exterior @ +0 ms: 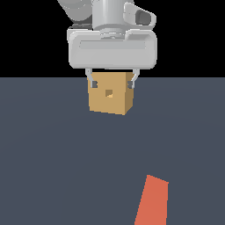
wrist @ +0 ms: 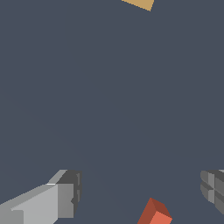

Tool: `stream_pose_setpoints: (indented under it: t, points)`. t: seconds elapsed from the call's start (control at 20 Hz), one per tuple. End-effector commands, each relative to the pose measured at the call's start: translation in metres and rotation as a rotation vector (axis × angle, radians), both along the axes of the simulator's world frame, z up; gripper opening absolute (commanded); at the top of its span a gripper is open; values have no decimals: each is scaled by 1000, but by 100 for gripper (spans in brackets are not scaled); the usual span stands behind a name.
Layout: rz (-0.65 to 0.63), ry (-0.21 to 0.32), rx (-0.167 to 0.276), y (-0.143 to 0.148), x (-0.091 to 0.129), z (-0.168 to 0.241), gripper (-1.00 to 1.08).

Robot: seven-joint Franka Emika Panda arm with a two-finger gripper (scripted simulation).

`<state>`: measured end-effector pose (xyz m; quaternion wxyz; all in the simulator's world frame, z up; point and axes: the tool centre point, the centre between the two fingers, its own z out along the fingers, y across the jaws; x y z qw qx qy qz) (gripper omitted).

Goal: Insert the peg into the horizontal hole in a box.

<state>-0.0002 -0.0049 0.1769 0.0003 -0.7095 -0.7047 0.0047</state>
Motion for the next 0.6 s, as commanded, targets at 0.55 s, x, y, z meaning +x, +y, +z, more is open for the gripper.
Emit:
stream_pose_setpoints:
  t: [0.55]
  points:
    - [-104,-2,-2,-64,12,-25,100]
